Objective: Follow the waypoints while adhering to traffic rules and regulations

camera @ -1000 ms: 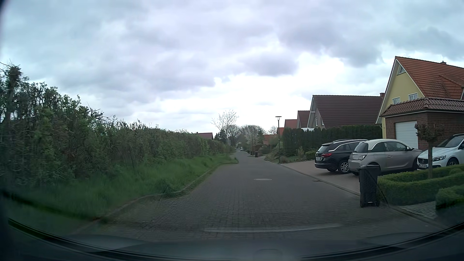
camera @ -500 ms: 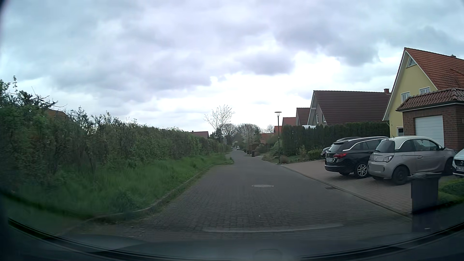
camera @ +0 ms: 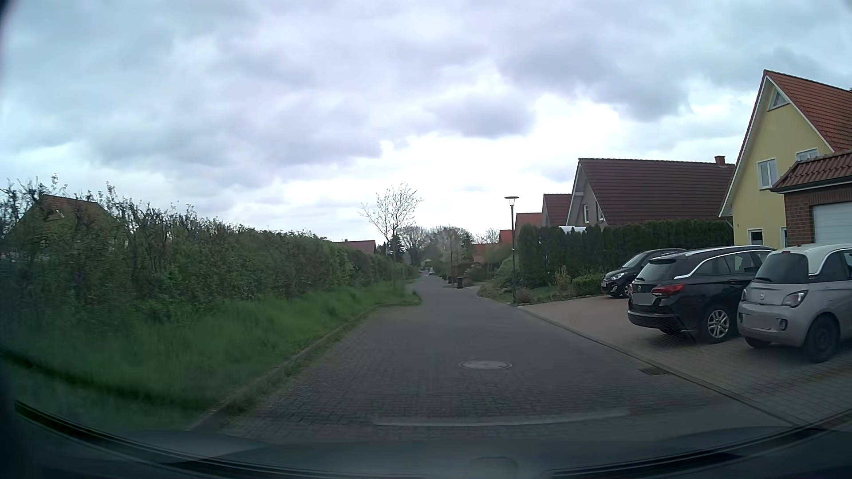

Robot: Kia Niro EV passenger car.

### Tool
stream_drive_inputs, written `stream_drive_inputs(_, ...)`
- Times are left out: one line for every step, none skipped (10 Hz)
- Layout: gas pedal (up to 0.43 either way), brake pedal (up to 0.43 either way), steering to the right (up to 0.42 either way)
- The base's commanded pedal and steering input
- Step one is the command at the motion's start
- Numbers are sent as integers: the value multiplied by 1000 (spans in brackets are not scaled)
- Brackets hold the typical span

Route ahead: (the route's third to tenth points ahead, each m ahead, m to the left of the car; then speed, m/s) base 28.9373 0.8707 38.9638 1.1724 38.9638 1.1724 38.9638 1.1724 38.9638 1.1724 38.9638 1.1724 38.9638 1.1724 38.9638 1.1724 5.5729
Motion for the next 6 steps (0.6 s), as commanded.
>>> stream_drive_inputs(138, 0, 10)
stream_drive_inputs(138, 0, 1)
stream_drive_inputs(138, 0, -5)
stream_drive_inputs(138, 0, -4)
stream_drive_inputs(138, 0, 4)
stream_drive_inputs(138, 0, 10)
